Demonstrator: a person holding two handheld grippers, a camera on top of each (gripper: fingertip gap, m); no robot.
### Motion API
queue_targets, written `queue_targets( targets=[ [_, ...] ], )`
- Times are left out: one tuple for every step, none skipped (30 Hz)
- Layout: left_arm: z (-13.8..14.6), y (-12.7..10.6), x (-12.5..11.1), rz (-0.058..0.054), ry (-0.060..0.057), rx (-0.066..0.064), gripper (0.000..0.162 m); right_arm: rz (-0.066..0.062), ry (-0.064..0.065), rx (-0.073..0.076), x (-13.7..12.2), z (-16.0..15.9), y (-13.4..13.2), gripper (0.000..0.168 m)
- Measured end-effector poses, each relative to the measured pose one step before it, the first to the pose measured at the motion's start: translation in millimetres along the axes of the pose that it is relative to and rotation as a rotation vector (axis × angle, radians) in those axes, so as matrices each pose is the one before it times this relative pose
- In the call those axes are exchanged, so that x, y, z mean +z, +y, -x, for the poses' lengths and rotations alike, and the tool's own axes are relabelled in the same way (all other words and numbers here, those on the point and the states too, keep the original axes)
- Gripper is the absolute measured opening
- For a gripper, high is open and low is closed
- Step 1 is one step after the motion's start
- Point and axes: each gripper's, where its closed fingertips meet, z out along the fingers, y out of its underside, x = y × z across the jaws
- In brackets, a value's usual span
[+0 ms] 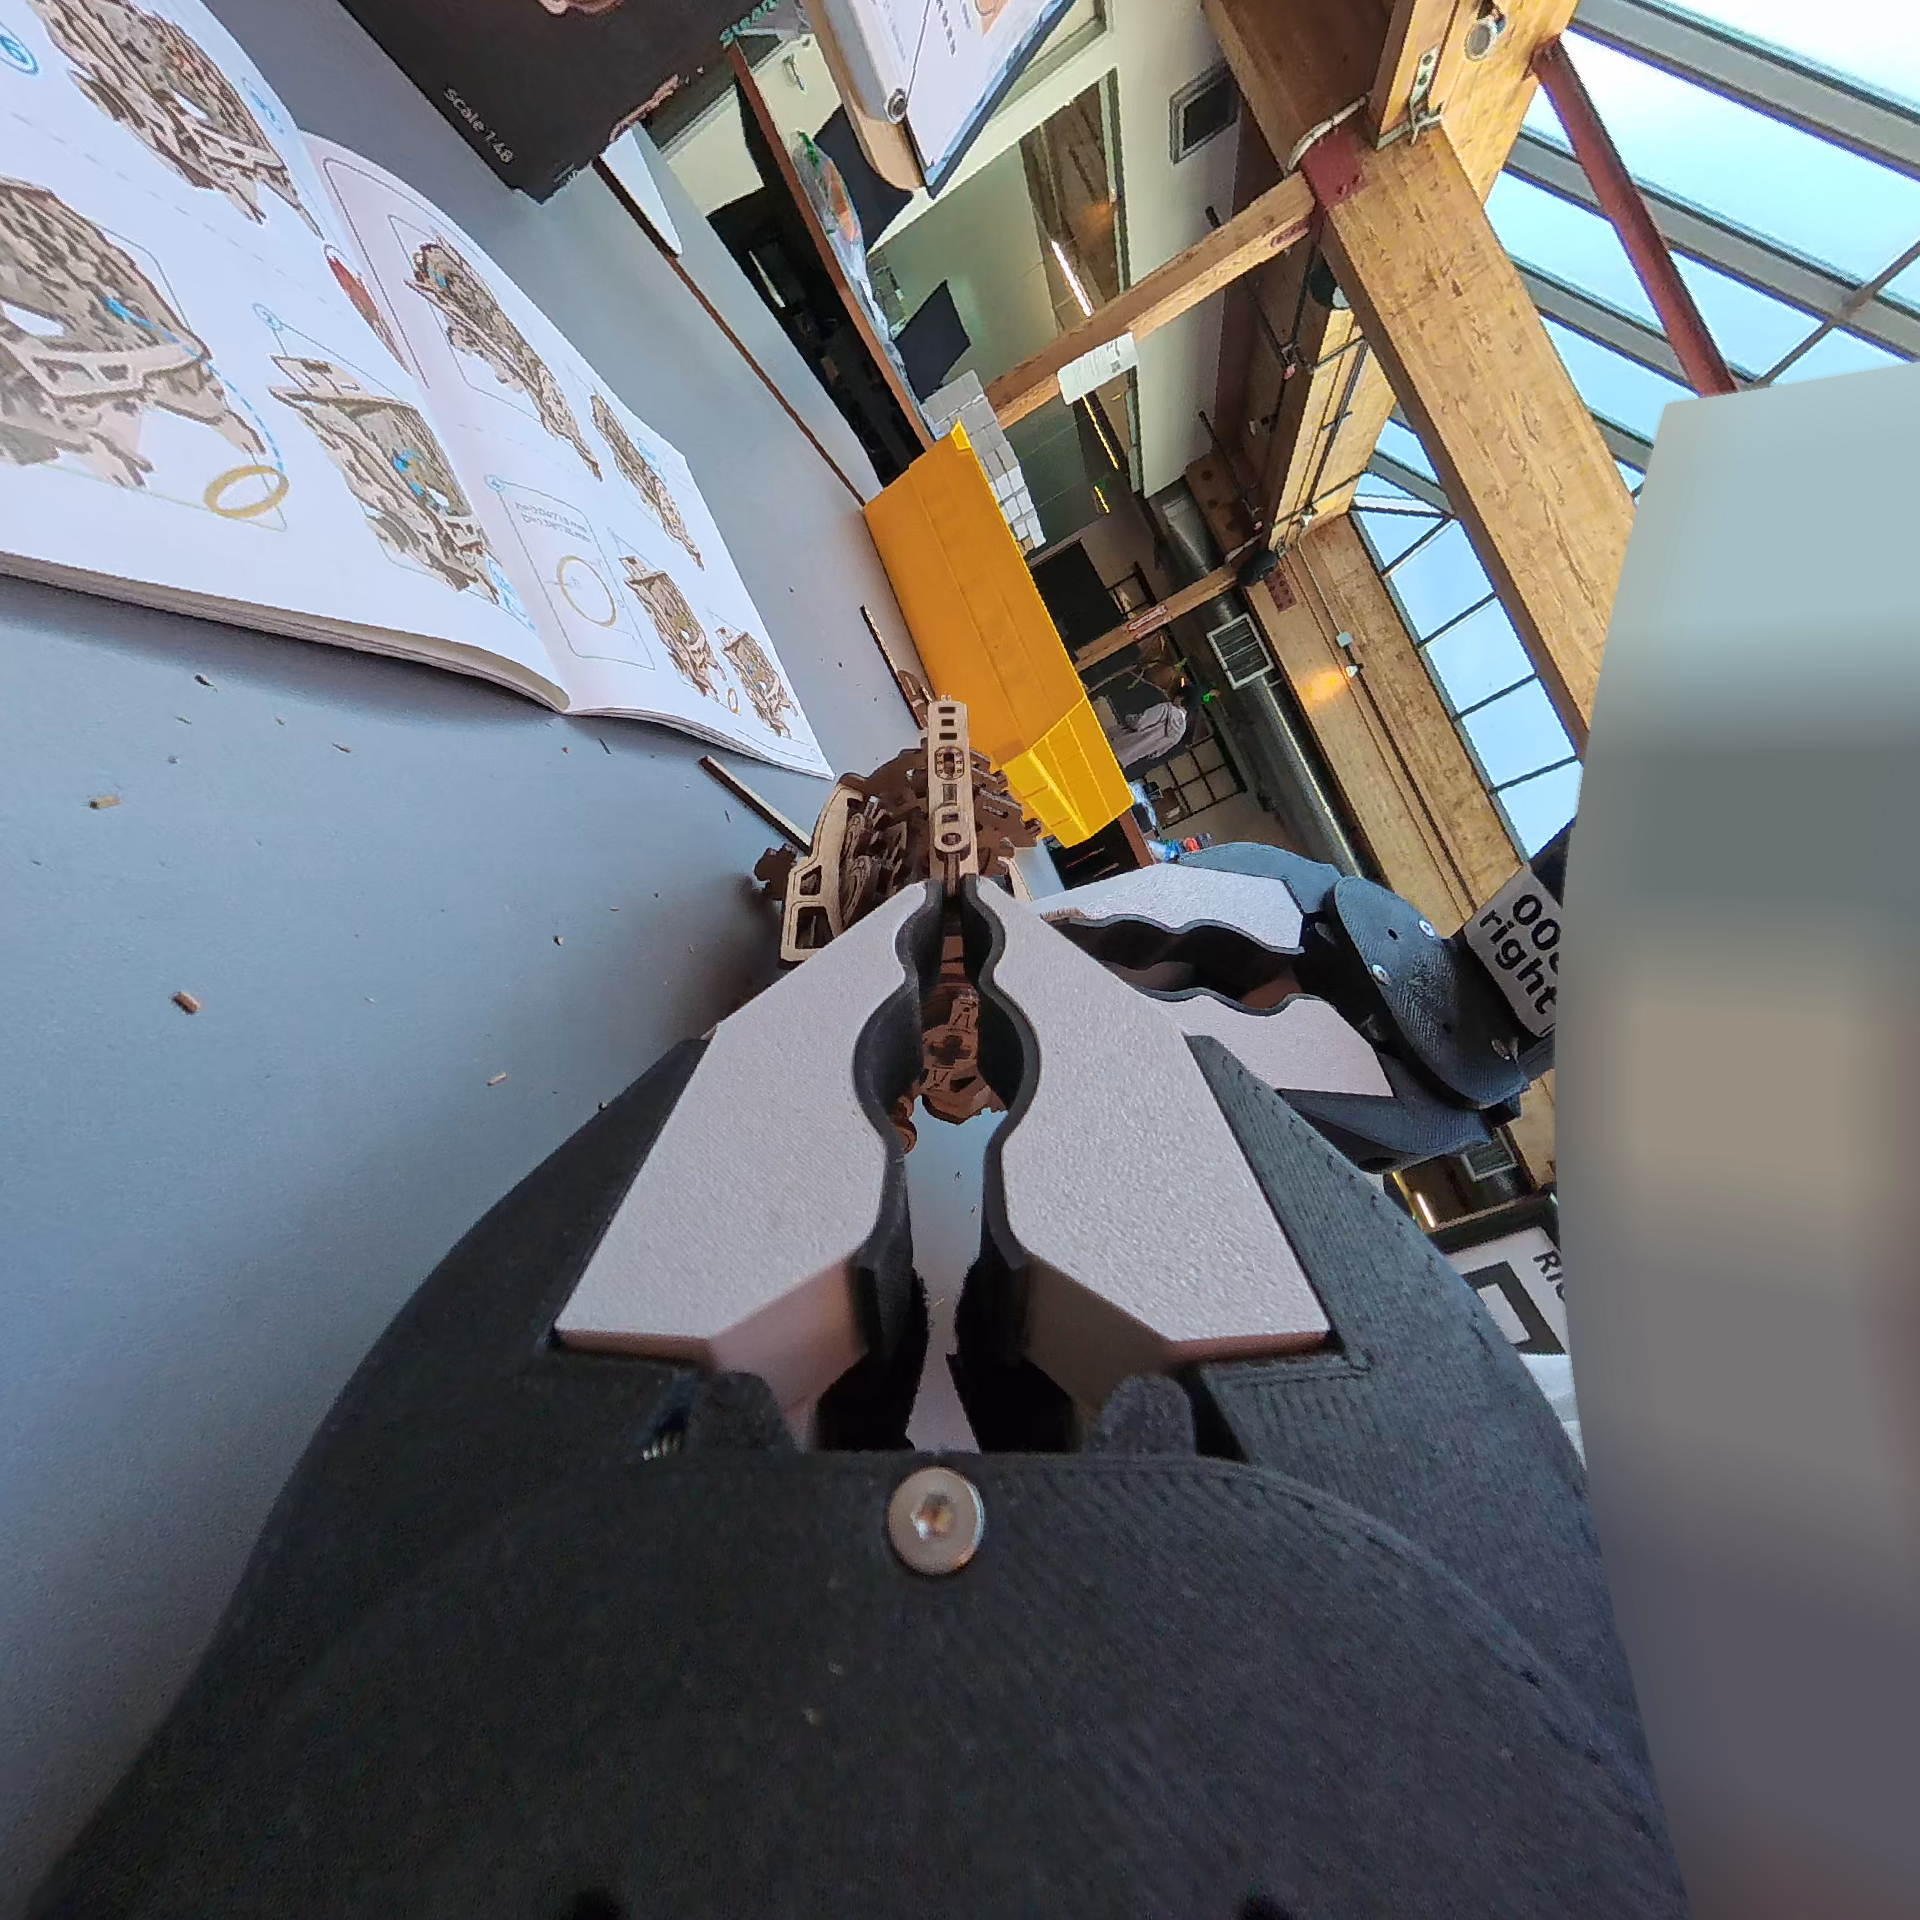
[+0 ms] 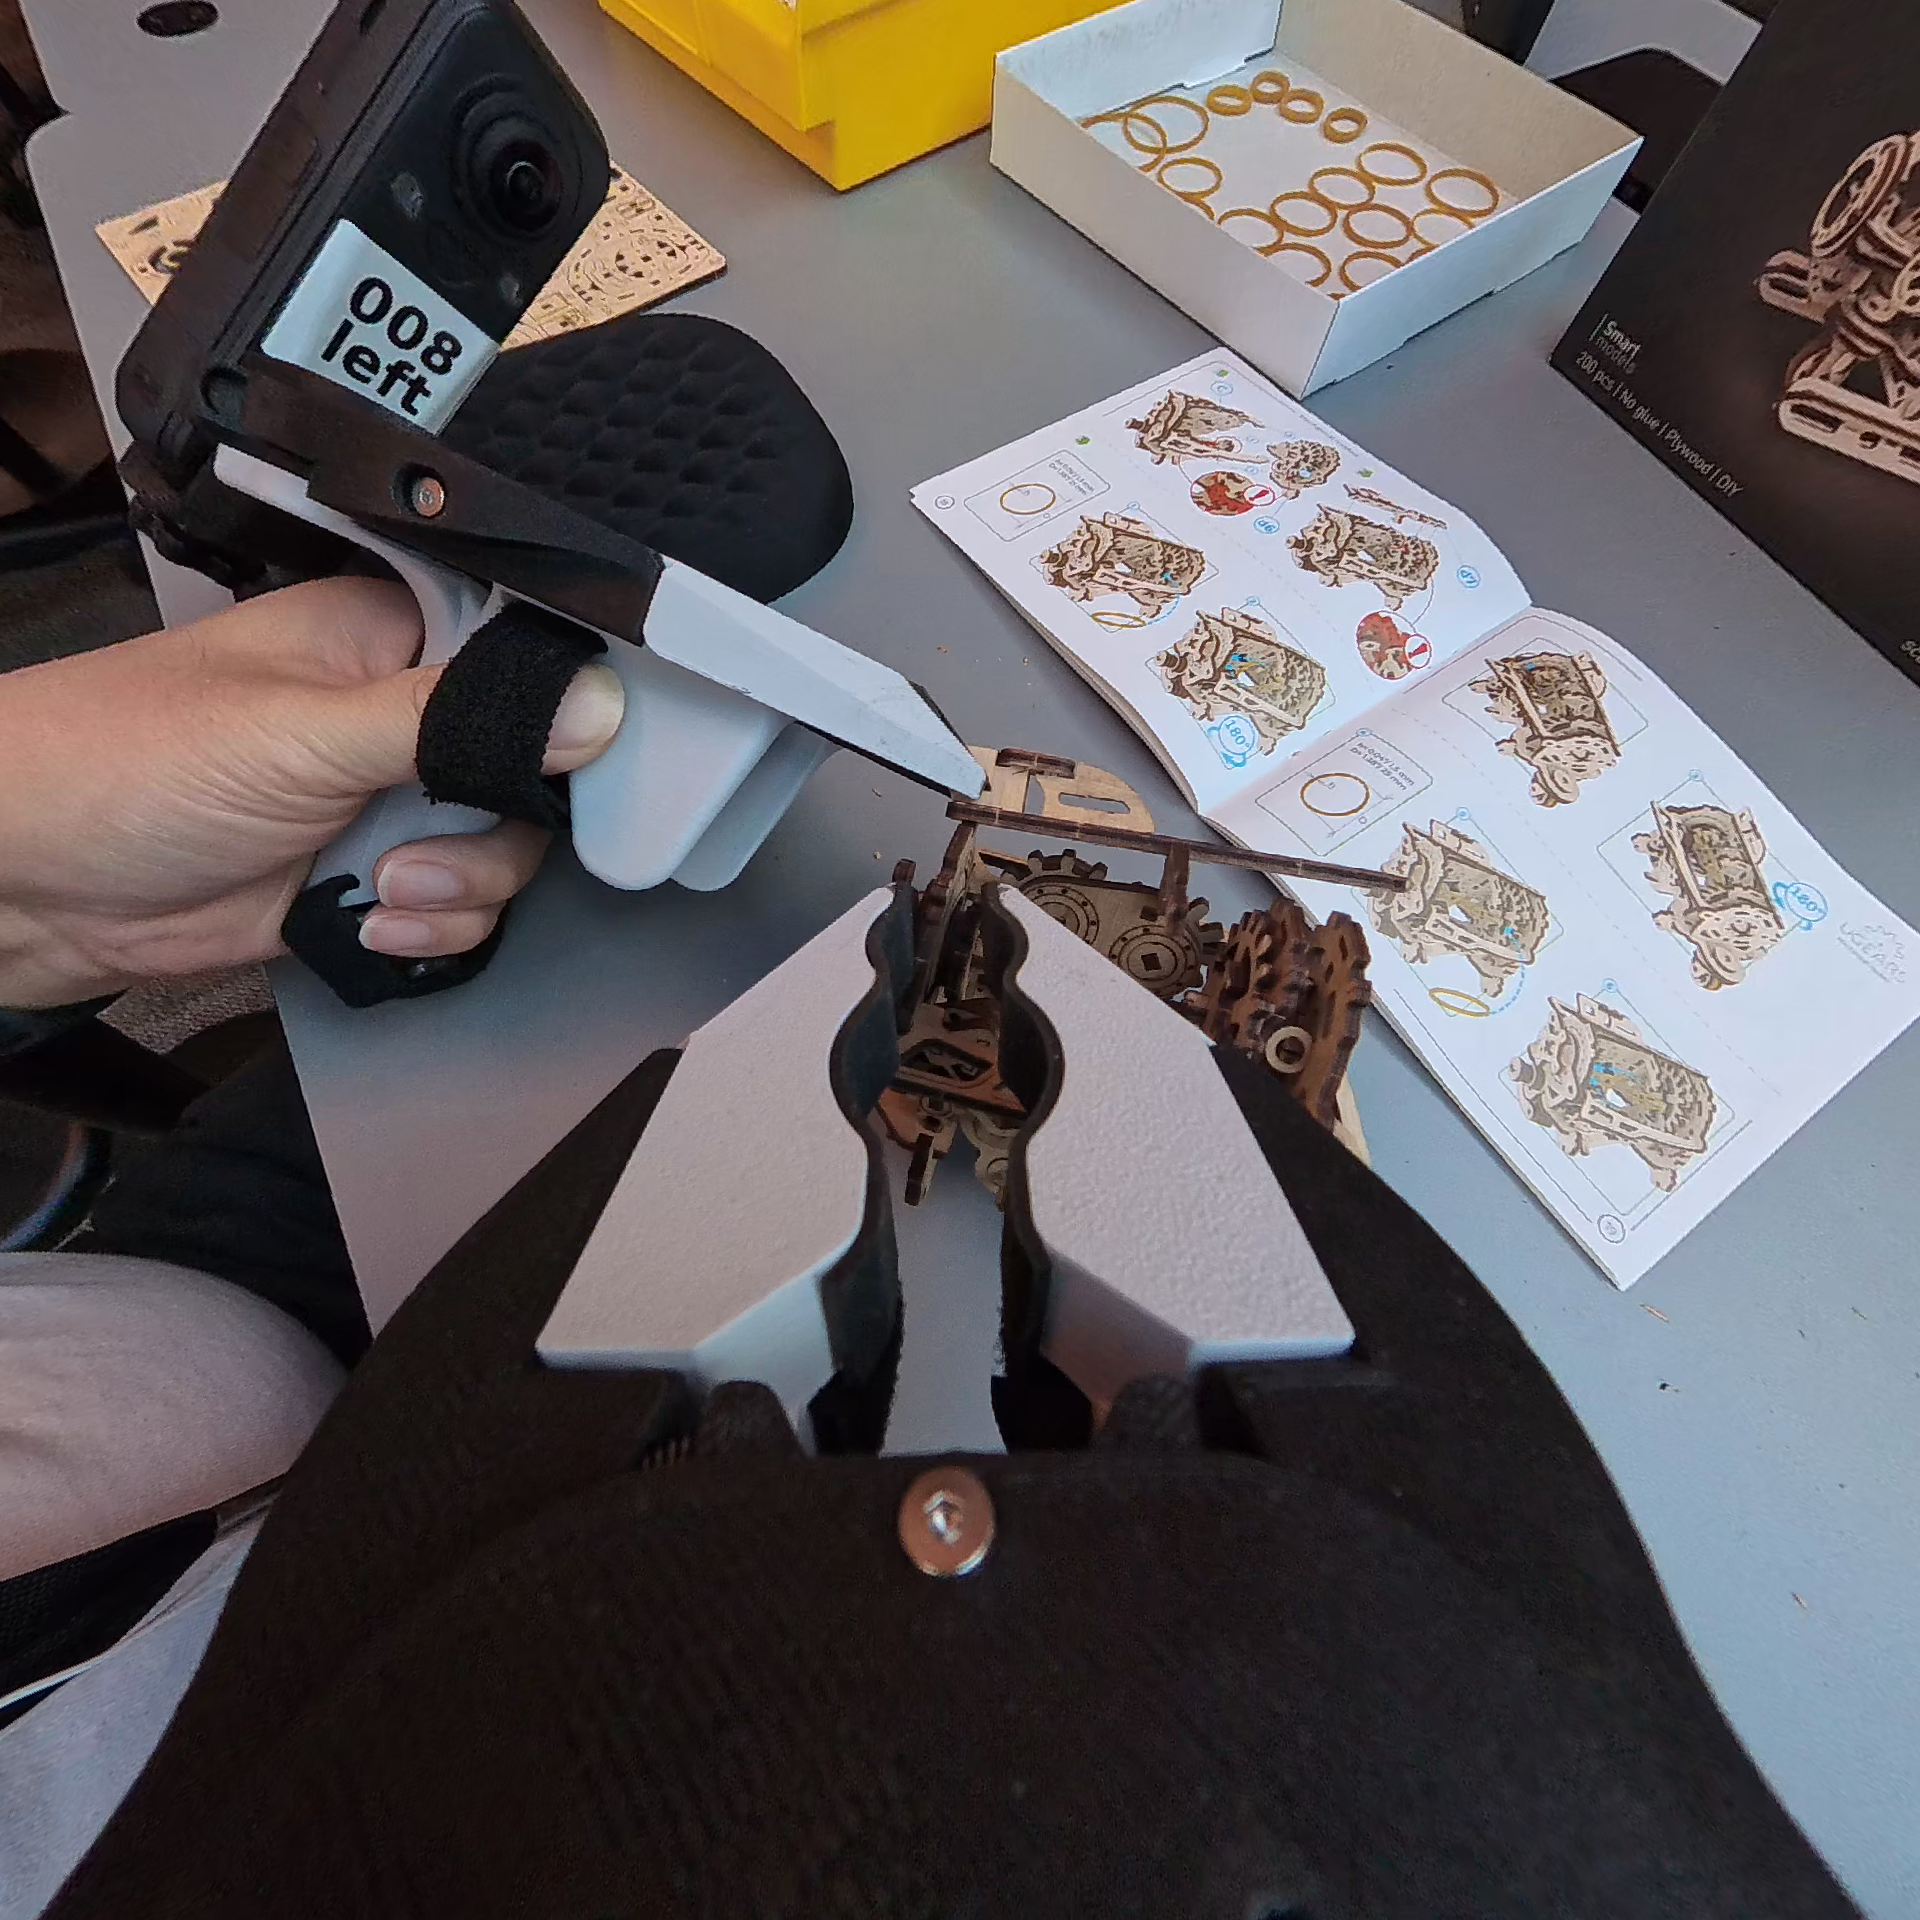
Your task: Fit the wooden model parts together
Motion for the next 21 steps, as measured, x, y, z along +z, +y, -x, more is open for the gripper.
queue_targets(
  targets=[
    [-0.22,0.21,-0.22,0.0019,0.0008,0.003,0.0,-0.0011,-0.0011,0.0022,-0.26,0.04,0.1,0.011],
    [-0.34,0.15,-0.31,0.0001,0.0035,-0.0002,0.0,-0.0011,-0.0012,0.0035,-0.15,0.02,0.14,0.011],
    [-1.06,-0.02,-0.4,-0.0015,0.0086,-0.0013,0.001,-0.0002,0.0013,0.0027,-0.19,-0.3,0.24,0.01],
    [-1.4,-0.13,-0.36,-0.0023,0.0108,-0.0047,0.0,-0.0014,0.007,-0.0026,-0.13,-1.24,0.09,0.01],
    [-0.57,-0.08,-0.14,-0.0011,0.004,-0.0042,0.0,-0.0022,0.0028,-0.0005,0.04,-0.64,0.03,0.01],
    [0.22,0.12,-0.14,0.0005,-0.0011,-0.0001,0.0,-0.001,-0.003,0.0001,0.16,0.34,0.04,0.01],
    [0.72,-0.12,-0.3,-0.0001,-0.0048,0.0017,0.0,-0.0025,-0.0031,-0.0039,0.24,0.43,-0.04,0.011],
    [1.09,-0.23,-0.19,-0.0015,-0.0072,0.0027,0.0,-0.0021,-0.0019,-0.0055,0.46,0.62,0.06,0.011],
    [0.52,-0.17,0.17,-0.0034,-0.003,0.0024,0.0,-0.0025,0.0013,-0.0057,0.11,0.21,-0.22,0.011],
    [0.15,-0.09,0.21,-0.003,0.0007,-0.0019,0.0,-0.0009,0.0032,-0.0077,-0.03,0.04,0.0,0.011],
    [0.19,0.01,0.24,-0.0023,0.001,-0.0041,0.0,-0.0018,0.0023,-0.0054,0.0,-0.09,-0.08,0.011],
    [0.4,-0.02,0.28,-0.0015,-0.0002,-0.003,0.0,-0.0006,0.0016,-0.0047,0.16,0.04,0.27,0.012],
    [0.24,-0.02,0.46,-0.0009,-0.0005,-0.0018,0.0,-0.0033,0.0021,-0.0049,-0.04,0.0,0.04,0.012],
    [0.26,0.0,0.41,-0.0001,-0.0012,-0.0002,0.0,-0.003,-0.0006,-0.0054,-0.02,0.22,0.06,0.012],
    [0.18,-0.09,0.53,-0.0003,-0.0018,0.0018,0.0,-0.003,0.0003,-0.0041,-0.15,0.04,0.16,0.012],
    [-0.14,0.11,0.69,0.0007,-0.0009,0.0024,0.0,-0.0036,-0.0006,0.0007,-0.22,-0.14,-0.04,0.013],
    [-0.13,-0.09,0.61,0.0001,-0.0002,0.0015,0.0,-0.0042,0.0005,0.0019,-0.37,-0.37,-0.11,0.013],
    [-0.04,0.04,0.51,0.0013,-0.0005,0.0004,0.0,-0.0048,-0.0005,0.0011,-0.43,-0.36,-0.12,0.013],
    [0.27,0.24,0.4,0.0027,-0.0014,-0.0002,0.0,-0.0051,-0.0037,0.0039,-0.49,0.02,-0.1,0.016],
    [-0.08,-0.02,0.1,-0.0001,0.0009,0.0006,0.0,-0.004,-0.0042,0.0052,-0.71,-0.11,0.03,0.019],
    [-0.02,0.03,0.01,-0.0001,0.0006,-0.0004,0.0,-0.0064,-0.0111,0.0022,-1.06,1.0,-0.37,0.022]
  ],
)
